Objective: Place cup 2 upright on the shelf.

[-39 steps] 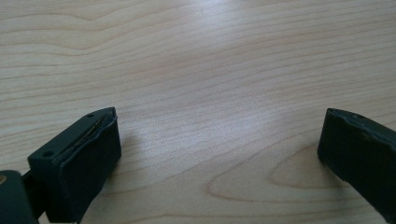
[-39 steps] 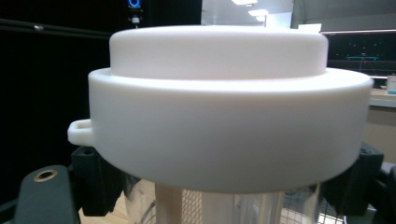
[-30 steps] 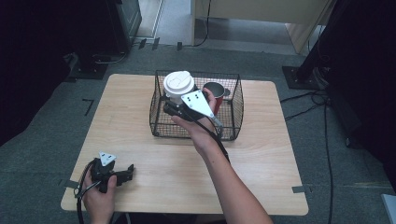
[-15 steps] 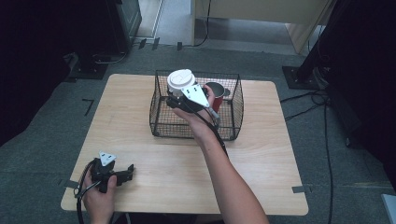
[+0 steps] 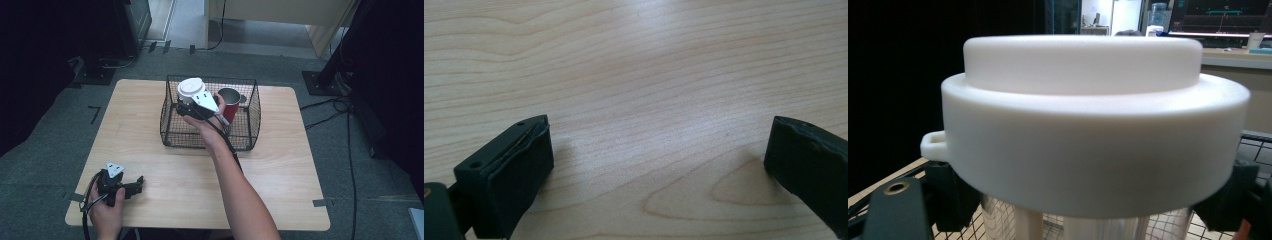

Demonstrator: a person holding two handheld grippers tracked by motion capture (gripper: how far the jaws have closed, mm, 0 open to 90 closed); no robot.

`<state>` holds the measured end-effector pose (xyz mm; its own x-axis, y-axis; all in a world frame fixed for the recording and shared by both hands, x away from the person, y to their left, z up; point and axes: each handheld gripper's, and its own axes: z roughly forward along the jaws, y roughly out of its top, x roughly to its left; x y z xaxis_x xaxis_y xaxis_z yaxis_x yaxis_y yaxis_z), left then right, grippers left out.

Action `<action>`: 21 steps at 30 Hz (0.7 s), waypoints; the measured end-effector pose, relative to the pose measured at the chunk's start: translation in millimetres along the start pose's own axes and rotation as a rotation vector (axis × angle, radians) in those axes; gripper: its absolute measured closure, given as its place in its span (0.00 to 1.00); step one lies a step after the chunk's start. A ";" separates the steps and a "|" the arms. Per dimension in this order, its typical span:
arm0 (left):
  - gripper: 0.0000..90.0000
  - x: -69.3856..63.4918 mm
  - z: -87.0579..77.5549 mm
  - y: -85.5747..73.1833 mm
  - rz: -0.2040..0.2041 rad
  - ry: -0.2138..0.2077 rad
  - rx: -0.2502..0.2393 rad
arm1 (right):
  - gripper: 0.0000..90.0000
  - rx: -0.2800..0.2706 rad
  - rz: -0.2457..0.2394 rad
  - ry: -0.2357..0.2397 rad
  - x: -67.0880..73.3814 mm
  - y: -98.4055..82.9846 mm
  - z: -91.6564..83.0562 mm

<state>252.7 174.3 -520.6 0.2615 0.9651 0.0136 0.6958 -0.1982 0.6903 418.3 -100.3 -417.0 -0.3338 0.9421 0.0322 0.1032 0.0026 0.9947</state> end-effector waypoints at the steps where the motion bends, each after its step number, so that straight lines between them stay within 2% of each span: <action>1: 0.00 0.0 0.0 0.0 0.000 0.000 0.000 | 0.18 0.003 0.004 -0.001 -0.6 0.2 1.1; 8: 0.00 0.2 -0.1 0.0 0.003 0.000 0.002 | 0.18 0.026 0.003 -0.021 -5.7 -0.6 12.7; 14: 0.00 0.2 -0.1 0.0 0.003 0.000 0.002 | 0.18 0.073 -0.026 -0.026 -9.4 -11.7 21.9; 21: 0.00 0.2 -0.1 0.0 0.002 0.000 0.002 | 0.18 0.092 -0.014 0.003 -8.8 -19.9 28.0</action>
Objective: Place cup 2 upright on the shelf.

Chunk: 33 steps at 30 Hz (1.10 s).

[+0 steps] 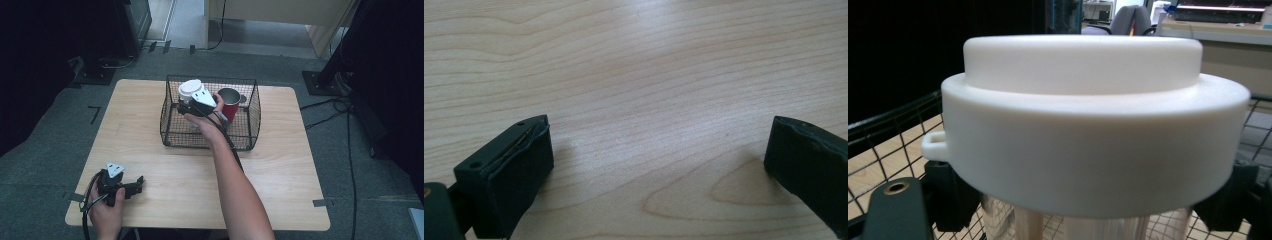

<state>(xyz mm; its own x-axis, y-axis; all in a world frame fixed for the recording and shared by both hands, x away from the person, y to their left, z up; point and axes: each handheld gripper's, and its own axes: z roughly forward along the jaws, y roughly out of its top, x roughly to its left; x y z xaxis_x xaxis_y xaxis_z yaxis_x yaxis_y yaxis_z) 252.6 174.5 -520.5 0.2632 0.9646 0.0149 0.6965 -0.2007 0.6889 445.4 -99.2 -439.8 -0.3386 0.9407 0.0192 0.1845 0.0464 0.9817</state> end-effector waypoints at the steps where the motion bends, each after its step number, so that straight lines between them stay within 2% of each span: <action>1: 0.00 0.0 0.0 0.0 0.000 0.000 0.000 | 0.18 0.006 -0.001 0.009 0.6 -1.2 0.6; 5: 0.00 0.0 0.0 0.0 0.000 0.000 0.000 | 0.18 0.012 -0.032 0.040 3.6 -5.4 2.0; 7: 0.00 0.0 0.0 0.0 0.000 0.000 0.000 | 0.18 0.016 -0.023 0.048 3.2 -5.1 2.8; 14: 0.00 0.0 0.0 0.0 0.000 0.000 0.000 | 0.17 0.048 -0.027 0.077 -5.0 -2.3 1.5; 20: 0.00 -0.3 0.4 0.1 -0.002 -0.001 -0.003 | 0.16 0.060 -0.070 0.136 -10.5 -2.5 -4.3; 22: 0.00 -0.4 0.4 0.2 -0.002 -0.001 -0.002 | 0.15 0.074 -0.057 0.149 -12.1 -2.0 -6.1; 25: 0.00 -0.3 0.3 0.2 0.000 -0.001 -0.001 | 0.14 0.078 -0.075 0.173 -14.5 -2.5 -8.9; 33: 0.00 -0.4 0.5 0.2 -0.002 -0.001 -0.003 | 0.09 0.080 -0.121 0.188 -24.7 -1.6 -13.7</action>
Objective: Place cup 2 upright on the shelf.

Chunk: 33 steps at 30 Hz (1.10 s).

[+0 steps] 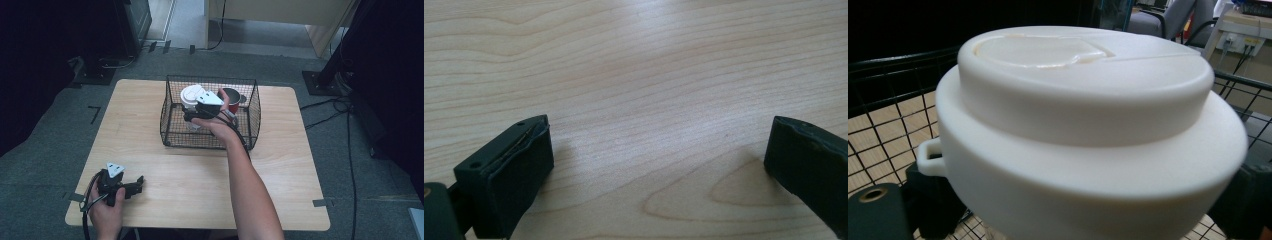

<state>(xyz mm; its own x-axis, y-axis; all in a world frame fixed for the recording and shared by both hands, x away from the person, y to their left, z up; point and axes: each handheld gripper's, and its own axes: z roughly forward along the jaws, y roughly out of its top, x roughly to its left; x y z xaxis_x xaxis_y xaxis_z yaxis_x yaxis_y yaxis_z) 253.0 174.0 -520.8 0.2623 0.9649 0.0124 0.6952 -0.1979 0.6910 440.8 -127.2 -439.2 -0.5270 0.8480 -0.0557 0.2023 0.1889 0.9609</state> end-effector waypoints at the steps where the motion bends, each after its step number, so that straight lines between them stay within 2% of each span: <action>1: 0.00 0.0 0.0 0.0 0.000 0.000 0.000 | 0.09 0.000 -0.007 0.007 -1.0 -0.1 -1.1; 17: 0.00 0.0 -0.1 0.0 0.000 0.000 0.000 | 0.04 -0.001 -0.073 0.061 -12.9 0.4 -17.8; 26: 0.00 -0.1 0.1 0.5 0.006 0.000 0.003 | 0.04 0.001 -0.116 0.059 -23.1 -3.3 -29.3; 33: 0.00 -0.6 0.4 0.6 0.003 -0.001 0.001 | 0.04 -0.007 -0.130 0.044 -34.5 -2.6 -39.2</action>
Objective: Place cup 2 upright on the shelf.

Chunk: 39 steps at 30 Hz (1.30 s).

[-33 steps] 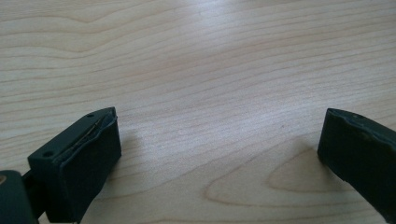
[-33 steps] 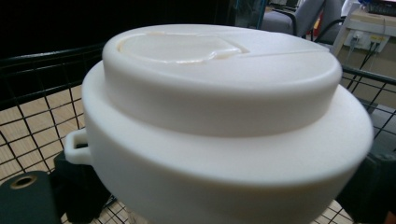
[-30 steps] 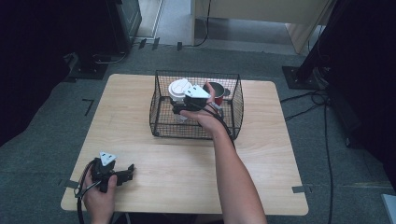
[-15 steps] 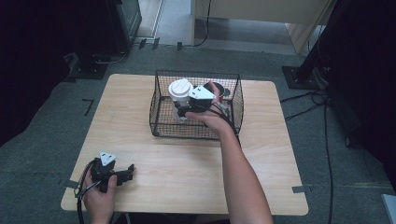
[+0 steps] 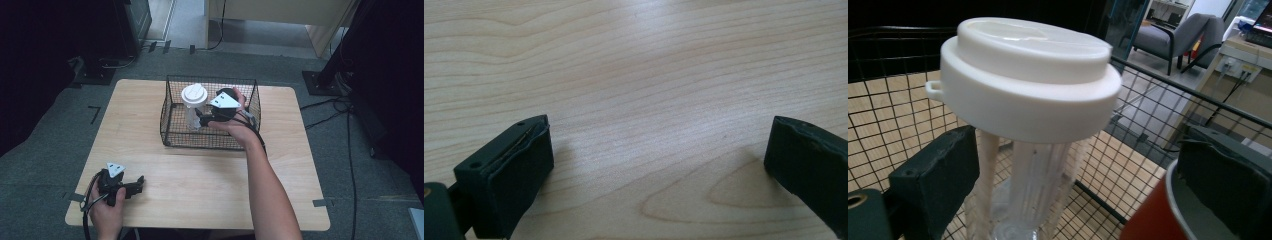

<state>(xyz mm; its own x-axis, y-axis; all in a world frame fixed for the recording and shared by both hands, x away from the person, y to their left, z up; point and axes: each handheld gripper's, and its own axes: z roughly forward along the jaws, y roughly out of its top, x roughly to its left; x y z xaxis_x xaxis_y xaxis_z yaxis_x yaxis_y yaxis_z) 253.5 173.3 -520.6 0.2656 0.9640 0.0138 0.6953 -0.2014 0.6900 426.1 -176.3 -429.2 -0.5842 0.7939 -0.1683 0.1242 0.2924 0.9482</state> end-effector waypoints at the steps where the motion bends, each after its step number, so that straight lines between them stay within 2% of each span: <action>1: 0.00 0.0 0.0 0.0 0.000 0.000 0.000 | 0.04 0.001 0.004 -0.006 -1.6 0.2 -1.8; 7: 0.00 0.0 0.0 0.0 0.000 0.000 0.000 | 0.07 -0.004 0.004 -0.032 -10.5 0.8 -9.9; 15: 0.00 0.0 0.0 0.0 0.000 0.000 0.000 | 0.08 -0.023 0.051 -0.078 -19.9 5.2 -19.8; 20: 0.00 0.0 0.0 0.0 0.001 0.000 0.000 | 0.08 -0.055 0.084 -0.115 -24.2 11.3 -26.1; 23: 0.00 0.0 0.0 0.0 0.001 0.000 0.000 | 0.08 -0.056 0.116 -0.150 -25.7 16.3 -29.6; 28: 0.00 -0.1 0.0 0.0 0.001 0.000 0.000 | 0.08 -0.077 0.154 -0.178 -25.7 24.0 -36.4; 34: 0.00 -0.1 0.0 0.0 0.001 0.000 0.000 | 0.08 -0.070 0.152 -0.199 -22.8 30.3 -46.5; 39: 0.00 -0.2 0.1 0.0 -0.002 0.000 -0.002 | 0.08 -0.048 0.163 -0.225 -23.7 28.1 -54.8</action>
<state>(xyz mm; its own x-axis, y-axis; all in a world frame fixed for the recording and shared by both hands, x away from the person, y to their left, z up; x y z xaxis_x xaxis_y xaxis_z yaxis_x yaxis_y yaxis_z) 253.5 173.0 -520.8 0.2645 0.9643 0.0127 0.6943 -0.1996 0.6915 399.5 -216.1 -383.8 -0.3662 0.9284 -0.0628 0.1606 0.1296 0.9785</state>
